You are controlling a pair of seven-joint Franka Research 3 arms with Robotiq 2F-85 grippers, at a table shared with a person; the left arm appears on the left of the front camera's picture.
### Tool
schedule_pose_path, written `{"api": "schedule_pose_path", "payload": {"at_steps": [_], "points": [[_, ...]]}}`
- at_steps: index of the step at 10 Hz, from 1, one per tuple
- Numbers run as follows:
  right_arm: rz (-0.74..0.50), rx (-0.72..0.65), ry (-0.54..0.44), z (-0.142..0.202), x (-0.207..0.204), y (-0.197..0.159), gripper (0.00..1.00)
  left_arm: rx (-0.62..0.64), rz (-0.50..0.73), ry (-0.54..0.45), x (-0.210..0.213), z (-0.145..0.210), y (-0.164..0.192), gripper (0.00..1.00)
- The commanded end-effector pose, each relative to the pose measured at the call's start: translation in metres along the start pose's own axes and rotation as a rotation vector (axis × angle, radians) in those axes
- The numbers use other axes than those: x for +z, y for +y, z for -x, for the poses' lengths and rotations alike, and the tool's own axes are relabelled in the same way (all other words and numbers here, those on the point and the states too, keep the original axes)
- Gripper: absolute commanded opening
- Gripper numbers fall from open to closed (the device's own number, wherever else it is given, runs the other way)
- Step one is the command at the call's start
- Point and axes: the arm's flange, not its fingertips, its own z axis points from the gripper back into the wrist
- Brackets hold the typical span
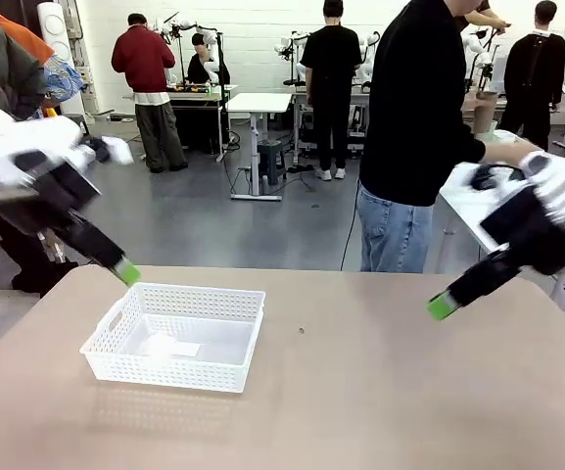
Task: Clean and organize the cups into the basket.
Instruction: Pick up the Organizing basket and move it to the center of the table, then pick up the Reusable plastic cup from the right side of the table and place it inside the Organizing basket.
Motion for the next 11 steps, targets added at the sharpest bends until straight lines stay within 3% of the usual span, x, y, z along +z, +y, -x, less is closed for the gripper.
{"api": "schedule_pose_path", "payload": {"at_steps": [1,3,5,7,11], "points": [[-0.519,-0.263,-0.274,0.063,0.018,-0.033,1.0,0.461,0.602,-0.326,0.035,0.018,0.041,1.0],[-0.552,-0.393,-0.39,0.092,0.039,-0.065,1.0,0.618,0.577,-0.431,0.056,0.042,0.088,1.0],[-0.607,-0.506,-0.443,0.118,0.055,-0.093,1.0,0.742,0.547,-0.473,0.077,0.074,0.131,1.0],[-0.597,-0.575,-0.475,0.141,0.068,-0.11,1.0,0.818,0.524,-0.551,0.102,0.103,0.156,1.0],[-0.506,-0.776,-0.601,0.22,0.108,-0.144,1.0,0.942,0.422,-0.74,0.161,0.171,0.183,1.0]]}}
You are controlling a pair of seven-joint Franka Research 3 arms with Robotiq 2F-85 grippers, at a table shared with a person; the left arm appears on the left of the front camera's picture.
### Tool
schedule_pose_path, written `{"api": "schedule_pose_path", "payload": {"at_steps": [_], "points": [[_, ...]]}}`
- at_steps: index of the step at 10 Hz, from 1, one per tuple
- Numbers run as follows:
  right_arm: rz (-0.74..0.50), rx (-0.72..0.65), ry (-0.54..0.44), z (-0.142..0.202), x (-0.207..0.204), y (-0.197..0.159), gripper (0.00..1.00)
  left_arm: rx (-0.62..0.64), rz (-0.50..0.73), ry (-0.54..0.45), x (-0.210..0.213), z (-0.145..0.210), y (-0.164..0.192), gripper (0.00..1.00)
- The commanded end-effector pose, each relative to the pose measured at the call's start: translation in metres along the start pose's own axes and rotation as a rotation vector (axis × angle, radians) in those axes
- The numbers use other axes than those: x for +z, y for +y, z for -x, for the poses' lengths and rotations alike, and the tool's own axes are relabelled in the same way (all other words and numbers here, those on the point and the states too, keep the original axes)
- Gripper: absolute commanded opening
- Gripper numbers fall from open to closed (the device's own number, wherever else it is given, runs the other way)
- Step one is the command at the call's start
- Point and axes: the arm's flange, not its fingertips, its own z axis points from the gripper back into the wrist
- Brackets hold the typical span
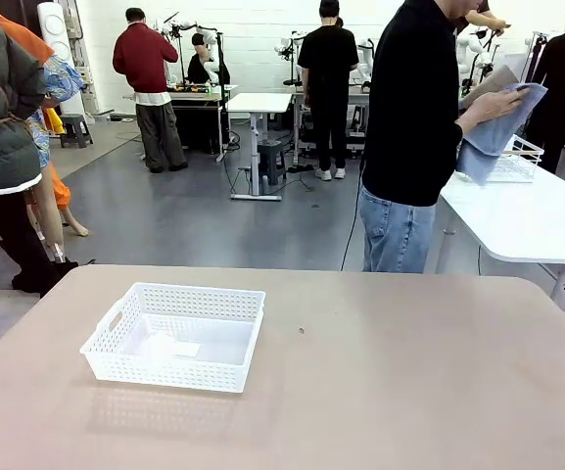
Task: Clean and organize the cups into the basket.
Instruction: Pick up the Organizing basket and move it to the center of the table, then pick up the Reusable plastic cup from the right side of the table and place it inside the Organizing basket.
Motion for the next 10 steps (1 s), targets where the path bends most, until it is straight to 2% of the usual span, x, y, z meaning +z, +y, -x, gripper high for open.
{"api": "schedule_pose_path", "payload": {"at_steps": [1,3,5,7,8,9,10], "points": [[0.024,-0.009,-0.111,0.03,0.031,-0.001,1.0,0.021,-0.021,-0.072,0.022,0.0,0.006,1.0],[0.021,-0.011,-0.201,0.049,0.069,-0.001,1.0,0.067,-0.075,-0.078,0.047,0.002,0.018,1.0],[0.013,-0.003,-0.248,0.063,0.092,0.005,1.0,0.103,-0.155,-0.081,0.067,0.005,0.024,1.0],[0.02,0.011,-0.278,0.065,0.095,0.01,1.0,0.11,-0.149,-0.117,0.078,0.007,0.024,1.0],[0.048,0.024,-0.268,0.061,0.084,0.017,1.0,0.078,-0.117,-0.135,0.075,0.008,0.017,1.0],[0.013,-0.023,-0.287,0.06,0.106,0.008,1.0,0.092,-0.148,-0.119,0.074,0.007,0.032,1.0],[0.013,-0.023,-0.287,0.06,0.106,0.008,1.0,0.092,-0.148,-0.119,0.074,0.007,0.032,1.0]]}}
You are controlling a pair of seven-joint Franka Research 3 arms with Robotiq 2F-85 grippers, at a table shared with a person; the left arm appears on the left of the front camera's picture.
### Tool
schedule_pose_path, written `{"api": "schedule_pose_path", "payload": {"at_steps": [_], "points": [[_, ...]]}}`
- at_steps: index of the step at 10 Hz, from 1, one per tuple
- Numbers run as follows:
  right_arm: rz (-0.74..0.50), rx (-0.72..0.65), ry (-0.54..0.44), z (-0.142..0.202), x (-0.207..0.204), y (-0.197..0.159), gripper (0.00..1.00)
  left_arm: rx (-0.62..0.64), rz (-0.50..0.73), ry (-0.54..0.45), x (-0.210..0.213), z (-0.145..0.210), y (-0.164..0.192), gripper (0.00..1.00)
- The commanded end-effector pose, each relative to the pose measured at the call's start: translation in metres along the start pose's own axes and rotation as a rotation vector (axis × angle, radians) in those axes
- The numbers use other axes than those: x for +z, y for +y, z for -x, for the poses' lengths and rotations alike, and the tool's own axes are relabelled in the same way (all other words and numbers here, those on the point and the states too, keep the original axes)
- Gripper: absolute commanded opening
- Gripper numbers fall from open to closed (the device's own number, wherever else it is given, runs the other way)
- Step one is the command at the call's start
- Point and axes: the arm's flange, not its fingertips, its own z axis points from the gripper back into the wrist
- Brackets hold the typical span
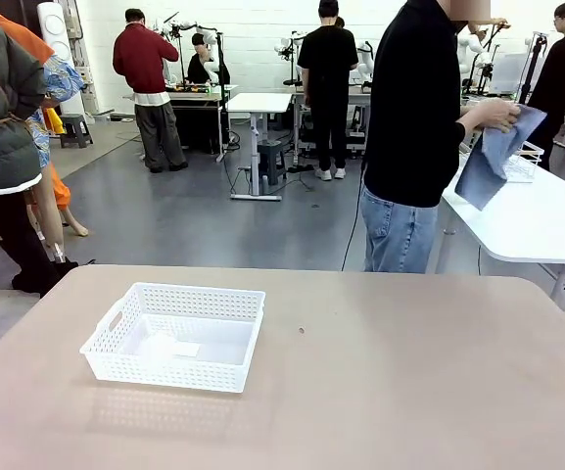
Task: Clean and organize the cups into the basket.
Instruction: Pick up the Organizing basket and move it to the center of the table, then pick up the Reusable plastic cup from the right side of the table and place it inside the Organizing basket.
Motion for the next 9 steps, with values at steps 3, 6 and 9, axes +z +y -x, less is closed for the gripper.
{"api": "schedule_pose_path", "payload": {"at_steps": [3,6,9], "points": [[-0.01,-0.007,-0.005,0.0011,0.0022,-0.0028,1.0,0.004,-0.002,0.005,-0.0024,0.0006,0.003,1.0],[-0.01,-0.007,-0.005,0.0011,0.0022,-0.0028,1.0,0.004,-0.002,0.005,-0.0024,0.0006,0.003,1.0],[-0.01,-0.007,-0.005,0.0011,0.0022,-0.0028,1.0,0.004,-0.002,0.005,-0.0024,0.0006,0.003,1.0]]}}
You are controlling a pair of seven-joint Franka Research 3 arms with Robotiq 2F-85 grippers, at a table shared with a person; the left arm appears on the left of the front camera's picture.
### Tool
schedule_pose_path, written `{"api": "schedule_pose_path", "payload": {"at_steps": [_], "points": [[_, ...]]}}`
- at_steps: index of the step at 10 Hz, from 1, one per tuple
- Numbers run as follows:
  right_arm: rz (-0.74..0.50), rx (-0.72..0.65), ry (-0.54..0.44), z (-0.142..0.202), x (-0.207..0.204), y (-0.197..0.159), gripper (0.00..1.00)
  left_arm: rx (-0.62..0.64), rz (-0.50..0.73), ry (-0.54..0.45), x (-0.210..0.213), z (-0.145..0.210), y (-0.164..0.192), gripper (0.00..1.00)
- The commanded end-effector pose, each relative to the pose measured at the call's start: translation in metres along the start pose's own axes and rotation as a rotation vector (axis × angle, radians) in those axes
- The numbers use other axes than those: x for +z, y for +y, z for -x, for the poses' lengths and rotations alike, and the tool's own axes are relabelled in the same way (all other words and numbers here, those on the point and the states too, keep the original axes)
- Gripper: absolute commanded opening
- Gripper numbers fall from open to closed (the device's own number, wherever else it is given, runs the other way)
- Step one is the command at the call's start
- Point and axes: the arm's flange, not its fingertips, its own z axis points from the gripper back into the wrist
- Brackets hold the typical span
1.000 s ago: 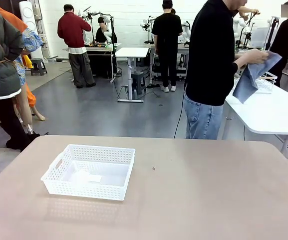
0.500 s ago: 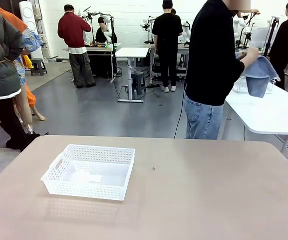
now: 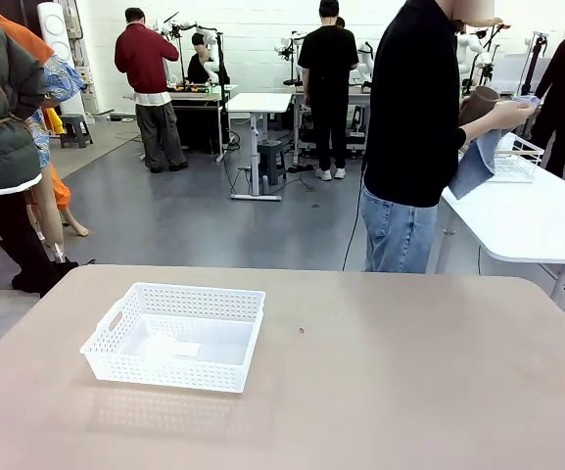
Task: Clean and organize the cups into the basket.
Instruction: Pick up the Organizing basket and move it to the center of the table, then pick up the Reusable plastic cup from the right side of the table and place it inside the Organizing basket.
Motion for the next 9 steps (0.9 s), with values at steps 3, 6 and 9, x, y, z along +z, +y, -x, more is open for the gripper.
{"api": "schedule_pose_path", "payload": {"at_steps": [3,6,9], "points": [[-0.011,0.001,-0.003,0.001,0.0018,-0.0005,1.0,-0.002,-0.001,0.001,-0.0009,0.001,0.0009,1.0],[-0.011,0.001,-0.003,0.001,0.0018,-0.0005,1.0,-0.002,-0.001,0.001,-0.0009,0.001,0.0009,1.0],[-0.011,0.001,-0.003,0.001,0.0018,-0.0005,1.0,-0.002,-0.001,0.001,-0.0009,0.001,0.0009,1.0]]}}
